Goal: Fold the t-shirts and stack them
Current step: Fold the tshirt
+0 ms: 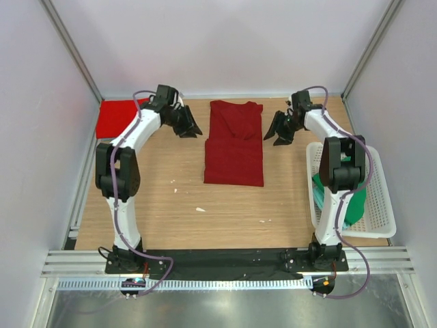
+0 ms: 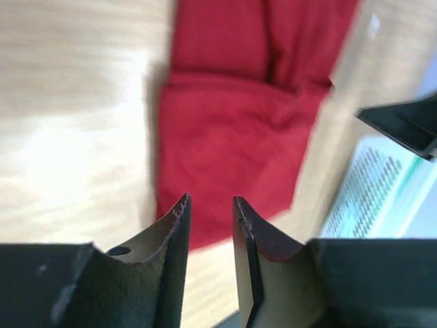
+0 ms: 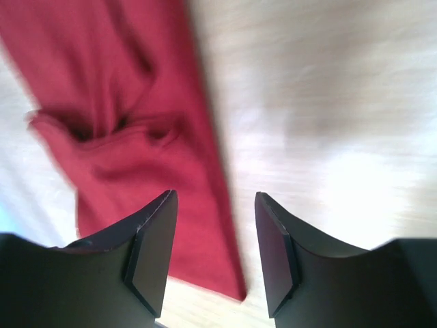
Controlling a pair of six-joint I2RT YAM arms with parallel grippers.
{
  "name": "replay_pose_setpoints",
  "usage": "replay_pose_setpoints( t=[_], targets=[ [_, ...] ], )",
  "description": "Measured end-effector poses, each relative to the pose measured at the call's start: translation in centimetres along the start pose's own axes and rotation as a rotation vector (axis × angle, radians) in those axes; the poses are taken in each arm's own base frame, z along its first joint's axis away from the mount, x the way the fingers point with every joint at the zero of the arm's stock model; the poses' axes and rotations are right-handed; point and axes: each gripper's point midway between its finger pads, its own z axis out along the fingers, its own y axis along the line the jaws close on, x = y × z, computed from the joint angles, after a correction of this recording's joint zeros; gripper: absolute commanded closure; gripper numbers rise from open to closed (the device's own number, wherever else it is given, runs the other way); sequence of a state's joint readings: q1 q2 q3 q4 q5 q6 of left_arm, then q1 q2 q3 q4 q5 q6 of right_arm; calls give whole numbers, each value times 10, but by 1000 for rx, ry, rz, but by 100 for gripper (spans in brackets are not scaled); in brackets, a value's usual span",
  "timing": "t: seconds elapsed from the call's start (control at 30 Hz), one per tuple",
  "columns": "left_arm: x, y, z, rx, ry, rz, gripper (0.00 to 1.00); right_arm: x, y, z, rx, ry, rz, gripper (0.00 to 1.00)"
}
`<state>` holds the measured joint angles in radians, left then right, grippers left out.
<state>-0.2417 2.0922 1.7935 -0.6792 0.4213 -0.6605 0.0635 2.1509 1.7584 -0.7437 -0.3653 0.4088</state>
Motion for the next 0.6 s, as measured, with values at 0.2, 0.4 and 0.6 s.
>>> replay_pose_setpoints(
  t=[0.2,0.4,0.6],
  targets=[
    [48,-29,-9,93,70,105,67,55,45,-12,-134,8,-32,40],
    [70,-18,15,55,146,195,63,44,48,14,-122,-7,-121,40],
    [13,-11,37,33,65,282,62,20,33,27,-47,-44,-198,41]
  ],
)
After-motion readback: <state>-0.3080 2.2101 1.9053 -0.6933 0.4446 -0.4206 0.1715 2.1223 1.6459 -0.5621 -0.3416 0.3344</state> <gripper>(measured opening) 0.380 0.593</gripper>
